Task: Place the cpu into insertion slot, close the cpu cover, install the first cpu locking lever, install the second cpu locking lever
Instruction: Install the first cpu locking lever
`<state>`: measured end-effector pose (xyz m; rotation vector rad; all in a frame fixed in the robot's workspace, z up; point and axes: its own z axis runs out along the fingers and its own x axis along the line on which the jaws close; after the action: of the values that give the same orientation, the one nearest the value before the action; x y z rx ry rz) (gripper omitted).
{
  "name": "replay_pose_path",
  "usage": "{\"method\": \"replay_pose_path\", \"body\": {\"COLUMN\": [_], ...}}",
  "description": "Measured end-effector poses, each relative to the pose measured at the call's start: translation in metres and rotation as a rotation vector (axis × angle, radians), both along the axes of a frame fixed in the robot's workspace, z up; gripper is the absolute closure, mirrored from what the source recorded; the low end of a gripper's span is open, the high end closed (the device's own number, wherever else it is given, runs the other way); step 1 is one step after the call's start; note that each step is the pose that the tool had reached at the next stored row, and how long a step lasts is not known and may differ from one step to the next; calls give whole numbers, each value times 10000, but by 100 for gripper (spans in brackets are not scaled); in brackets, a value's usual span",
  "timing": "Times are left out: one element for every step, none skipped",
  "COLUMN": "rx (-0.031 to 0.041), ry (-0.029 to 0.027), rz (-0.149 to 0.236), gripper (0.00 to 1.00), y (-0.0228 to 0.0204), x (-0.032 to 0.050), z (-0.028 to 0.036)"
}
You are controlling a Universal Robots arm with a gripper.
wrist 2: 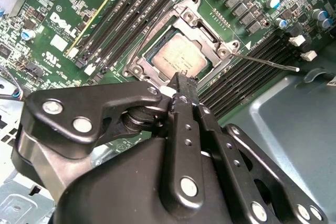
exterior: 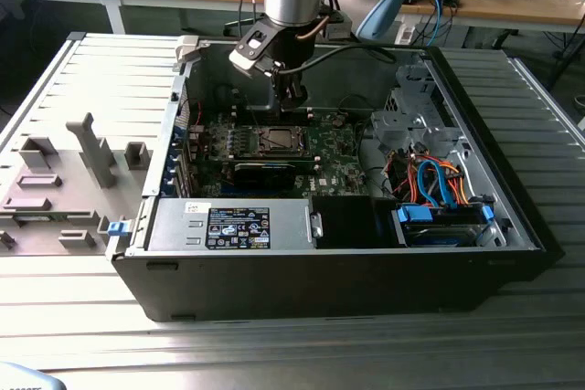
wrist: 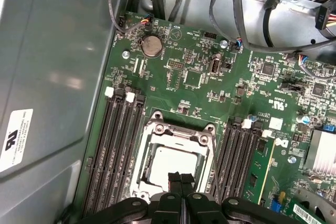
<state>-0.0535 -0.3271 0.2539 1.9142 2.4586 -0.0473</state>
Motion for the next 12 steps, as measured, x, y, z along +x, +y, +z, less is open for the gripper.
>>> {"method": "replay_pose_path", "body": {"rx": [0,0,0,0,0,0,0,0,0,0,0,1], "ry": [0,0,0,0,0,0,0,0,0,0,0,0], "rz": [24,44,70,85,96,117,142,175,183,195,216,244], "gripper": [89,89,89,89,89,89,89,89,89,89,89,89], "y": [0,0,0,0,0,0,0,0,0,0,0,0], "x": [0,0,0,0,0,0,0,0,0,0,0,0], "z": [0,0,0,0,0,0,0,0,0,0,0,0]}}
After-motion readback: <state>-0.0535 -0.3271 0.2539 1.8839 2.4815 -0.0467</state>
